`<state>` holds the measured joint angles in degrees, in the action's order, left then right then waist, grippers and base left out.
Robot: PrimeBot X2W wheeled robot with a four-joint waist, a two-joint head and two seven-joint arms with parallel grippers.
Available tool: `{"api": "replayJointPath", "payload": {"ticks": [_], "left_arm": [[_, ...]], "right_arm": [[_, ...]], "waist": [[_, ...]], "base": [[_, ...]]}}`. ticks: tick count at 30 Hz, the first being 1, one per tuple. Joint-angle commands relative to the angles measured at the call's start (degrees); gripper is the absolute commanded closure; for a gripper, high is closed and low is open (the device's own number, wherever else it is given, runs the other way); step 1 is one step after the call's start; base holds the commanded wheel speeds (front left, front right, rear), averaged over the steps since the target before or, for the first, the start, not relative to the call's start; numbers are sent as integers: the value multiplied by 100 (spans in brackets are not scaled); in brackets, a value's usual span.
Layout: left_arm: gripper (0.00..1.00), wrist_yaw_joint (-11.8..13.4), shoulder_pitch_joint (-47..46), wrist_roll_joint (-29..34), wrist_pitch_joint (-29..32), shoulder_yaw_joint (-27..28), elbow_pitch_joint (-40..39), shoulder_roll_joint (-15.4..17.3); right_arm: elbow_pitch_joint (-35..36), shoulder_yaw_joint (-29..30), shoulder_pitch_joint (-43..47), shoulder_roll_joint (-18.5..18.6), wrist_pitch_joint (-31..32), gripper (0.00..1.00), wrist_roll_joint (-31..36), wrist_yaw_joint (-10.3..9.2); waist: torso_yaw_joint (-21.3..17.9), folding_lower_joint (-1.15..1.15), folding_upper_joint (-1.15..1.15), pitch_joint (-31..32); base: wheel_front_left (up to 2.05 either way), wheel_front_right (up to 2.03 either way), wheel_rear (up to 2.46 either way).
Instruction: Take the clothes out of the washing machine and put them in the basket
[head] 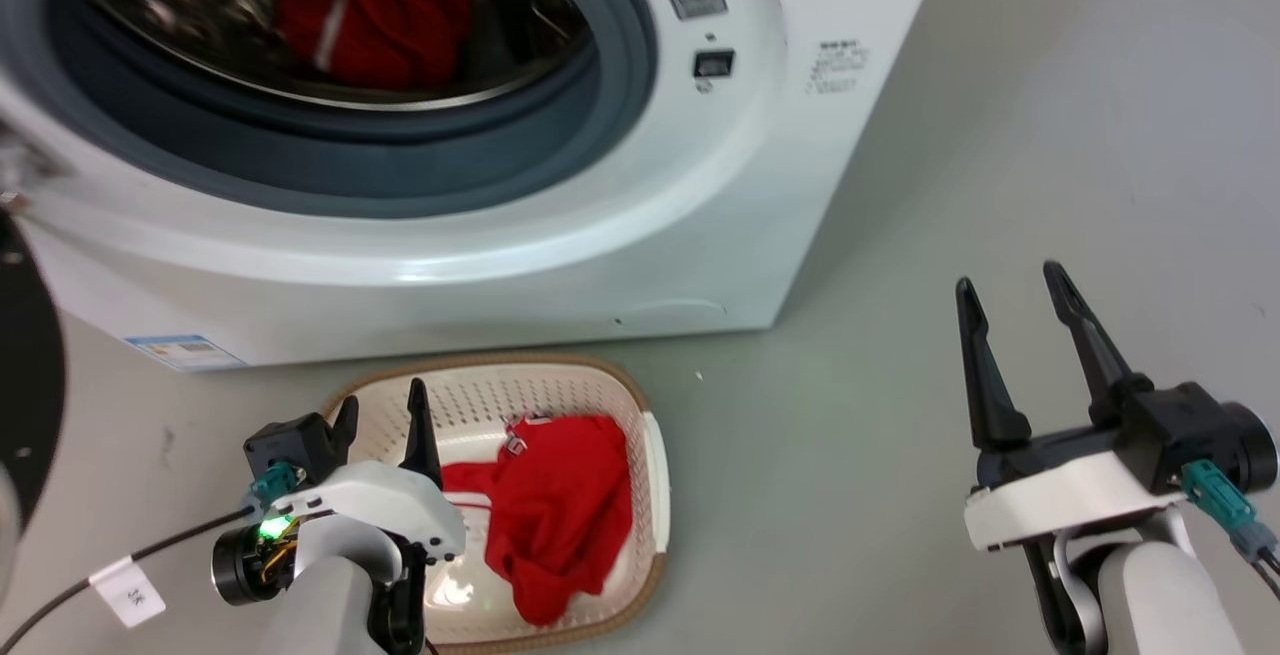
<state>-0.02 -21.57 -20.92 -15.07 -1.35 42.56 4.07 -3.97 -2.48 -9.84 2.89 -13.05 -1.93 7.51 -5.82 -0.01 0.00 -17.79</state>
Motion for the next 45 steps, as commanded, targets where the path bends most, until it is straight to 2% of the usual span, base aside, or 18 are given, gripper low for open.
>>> {"api": "replayJointPath", "payload": {"ticks": [1,11,16,21,28,37,42,45], "left_arm": [[0,-32,203,142,-14,49,-262,-47],[0,-46,747,709,-14,-3,-1721,-121],[0,-45,457,916,-14,-186,-1734,-123],[0,-115,-176,975,-15,-249,-1194,-108],[0,-202,-1127,1095,-15,-280,-184,115],[0,-183,-2593,1155,93,-300,1334,475],[0,-158,-3359,1134,311,-287,1923,677],[0,-158,-3849,1150,513,-292,2212,915]], "right_arm": [[8,52,144,-4,43,0,21,-4],[110,115,420,-5,188,0,30,-4],[132,42,475,-5,216,0,-47,-4],[149,-68,405,-5,218,0,-99,-4],[201,-195,246,-4,183,0,-141,-4],[218,-401,37,-6,53,0,-270,-4],[127,-499,-146,-6,-48,0,-382,-4],[70,-588,-284,-7,-101,0,-437,-4]], "waist": [[264,1,0,373],[494,1,0,752],[496,1,0,806],[426,1,0,752],[210,1,0,576],[-180,1,0,69],[-383,1,0,-290],[-539,1,0,-534]], "base": [[0,0,0],[0,0,0],[0,0,0],[0,0,0],[0,0,0],[0,0,0],[0,0,0],[0,0,0]]}}
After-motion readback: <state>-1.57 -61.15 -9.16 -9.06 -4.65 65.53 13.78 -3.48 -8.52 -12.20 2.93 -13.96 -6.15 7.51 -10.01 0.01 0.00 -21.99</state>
